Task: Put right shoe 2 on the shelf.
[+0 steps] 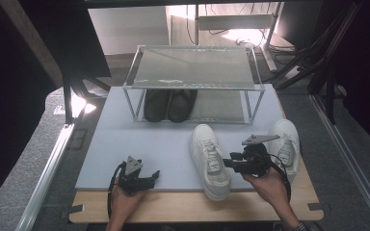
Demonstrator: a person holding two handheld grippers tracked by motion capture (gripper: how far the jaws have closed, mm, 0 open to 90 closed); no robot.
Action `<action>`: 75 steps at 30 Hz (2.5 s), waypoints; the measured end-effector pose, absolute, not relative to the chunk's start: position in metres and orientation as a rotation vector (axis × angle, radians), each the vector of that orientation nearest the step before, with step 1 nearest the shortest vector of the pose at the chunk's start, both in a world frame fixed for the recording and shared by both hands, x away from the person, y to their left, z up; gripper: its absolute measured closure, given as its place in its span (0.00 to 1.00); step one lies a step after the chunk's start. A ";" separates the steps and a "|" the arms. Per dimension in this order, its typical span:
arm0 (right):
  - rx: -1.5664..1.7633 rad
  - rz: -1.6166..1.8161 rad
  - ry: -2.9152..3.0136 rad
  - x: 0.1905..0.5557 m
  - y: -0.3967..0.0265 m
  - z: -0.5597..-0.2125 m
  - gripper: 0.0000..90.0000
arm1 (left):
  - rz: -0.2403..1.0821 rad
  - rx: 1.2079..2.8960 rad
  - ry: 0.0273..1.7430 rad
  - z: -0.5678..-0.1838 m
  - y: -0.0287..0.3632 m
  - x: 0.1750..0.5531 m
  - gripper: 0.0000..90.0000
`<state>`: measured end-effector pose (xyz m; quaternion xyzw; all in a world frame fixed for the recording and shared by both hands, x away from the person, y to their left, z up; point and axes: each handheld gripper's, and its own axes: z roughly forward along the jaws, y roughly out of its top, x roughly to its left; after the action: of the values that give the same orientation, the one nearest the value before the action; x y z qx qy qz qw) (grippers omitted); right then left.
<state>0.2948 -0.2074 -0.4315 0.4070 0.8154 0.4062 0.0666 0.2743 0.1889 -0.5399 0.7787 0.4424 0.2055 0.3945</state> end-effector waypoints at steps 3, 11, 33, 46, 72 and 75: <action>1.222 1.222 2.475 0.296 -0.204 -0.433 0.60 | 0.521 1.975 1.122 -0.540 0.189 0.274 0.16; 1.211 1.155 2.514 0.302 -0.190 -0.443 0.60 | 0.522 1.974 1.122 -0.540 0.189 0.274 0.16; 1.231 1.044 2.499 0.317 -0.205 -0.445 0.70 | 0.523 1.981 1.117 -0.540 0.189 0.275 0.16; 1.287 1.049 2.535 0.325 -0.200 -0.445 0.89 | 0.520 1.979 1.120 -0.540 0.189 0.274 0.16; 1.607 1.451 2.548 0.342 -0.217 -0.435 0.92 | 0.518 1.980 1.120 -0.540 0.189 0.274 0.16; 1.600 1.484 2.543 0.343 -0.216 -0.429 0.92 | 0.519 1.979 1.120 -0.540 0.189 0.274 0.16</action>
<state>0.3434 -0.2158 -0.4285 0.4749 0.7546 0.4405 -0.1045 0.2744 0.1894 -0.5397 0.7801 0.4415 0.2044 0.3934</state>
